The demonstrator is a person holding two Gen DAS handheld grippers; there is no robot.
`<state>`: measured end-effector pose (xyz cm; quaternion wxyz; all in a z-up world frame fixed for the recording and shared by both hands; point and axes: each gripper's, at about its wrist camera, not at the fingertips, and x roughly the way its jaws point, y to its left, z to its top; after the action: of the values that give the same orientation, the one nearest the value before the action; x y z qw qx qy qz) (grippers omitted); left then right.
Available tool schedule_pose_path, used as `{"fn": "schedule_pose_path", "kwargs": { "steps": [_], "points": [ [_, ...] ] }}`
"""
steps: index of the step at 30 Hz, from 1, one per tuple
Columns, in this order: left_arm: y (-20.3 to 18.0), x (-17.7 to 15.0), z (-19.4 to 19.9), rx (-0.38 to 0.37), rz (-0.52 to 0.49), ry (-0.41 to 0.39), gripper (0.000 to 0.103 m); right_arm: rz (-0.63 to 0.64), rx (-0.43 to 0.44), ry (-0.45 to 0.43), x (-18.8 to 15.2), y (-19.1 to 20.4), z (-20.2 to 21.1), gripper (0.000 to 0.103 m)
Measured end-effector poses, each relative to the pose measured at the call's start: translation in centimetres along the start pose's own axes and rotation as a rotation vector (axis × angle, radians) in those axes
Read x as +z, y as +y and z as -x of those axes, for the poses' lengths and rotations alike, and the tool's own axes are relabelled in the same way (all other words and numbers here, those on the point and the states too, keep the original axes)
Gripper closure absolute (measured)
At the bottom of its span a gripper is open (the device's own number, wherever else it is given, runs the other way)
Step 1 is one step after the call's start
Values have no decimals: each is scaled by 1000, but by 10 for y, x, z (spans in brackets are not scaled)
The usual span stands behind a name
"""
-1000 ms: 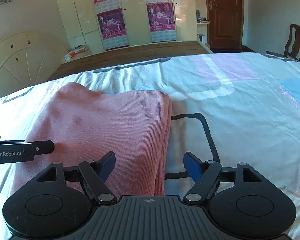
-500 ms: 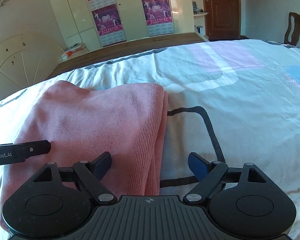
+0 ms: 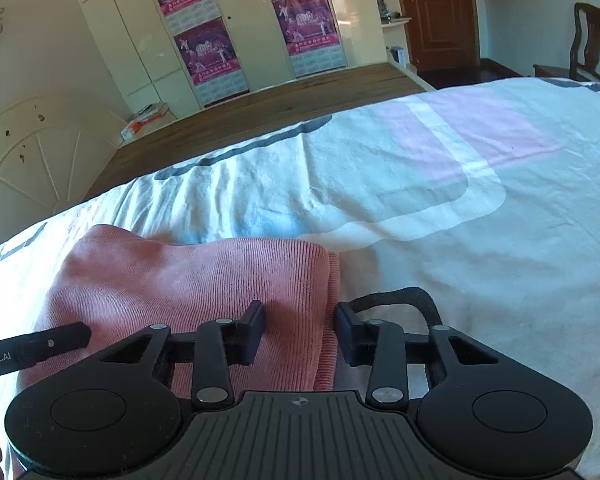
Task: Fold small clothes
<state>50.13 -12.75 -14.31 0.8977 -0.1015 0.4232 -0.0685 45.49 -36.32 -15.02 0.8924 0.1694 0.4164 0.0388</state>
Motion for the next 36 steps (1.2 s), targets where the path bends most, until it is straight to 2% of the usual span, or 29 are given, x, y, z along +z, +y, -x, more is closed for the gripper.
{"fn": "schedule_pose_path", "kwargs": {
  "steps": [3,6,7,8,10,16,20,22,24,28,30,33,34,35,36],
  "points": [
    [2,-1,1,2,2,-5,26,15,-15,-8,0,-1,0,65],
    [0,-2,9,4,-49,-10,22,45,-13,0,-2,2,7,61],
    [0,-3,12,2,-62,-7,19,46,-2,12,-3,2,10,54],
    [1,-4,15,-5,-72,-2,18,49,4,14,-5,3,14,41],
    [4,-9,20,-21,-82,15,18,63,10,18,-10,4,20,32],
    [15,-25,26,-85,-41,65,18,52,42,86,-35,2,24,32],
    [19,-27,20,-117,26,118,18,57,46,85,-45,7,28,32],
    [16,-26,18,-117,22,125,18,66,54,90,-47,11,28,32],
    [11,-27,17,-123,5,129,18,75,61,90,-49,15,28,36],
    [2,-27,14,-139,-24,126,26,31,106,97,-49,15,28,58],
    [3,-28,13,-146,-26,119,31,18,116,101,-49,14,28,60],
    [1,-27,13,-146,-21,103,43,11,117,96,-49,13,26,66],
    [-1,-27,15,-142,-29,90,53,5,124,98,-49,14,27,75],
    [-4,-26,20,-138,-46,75,65,-6,142,101,-48,15,29,79],
    [-8,-25,25,-136,-66,62,68,-12,148,94,-48,16,32,80]
  ]
}}
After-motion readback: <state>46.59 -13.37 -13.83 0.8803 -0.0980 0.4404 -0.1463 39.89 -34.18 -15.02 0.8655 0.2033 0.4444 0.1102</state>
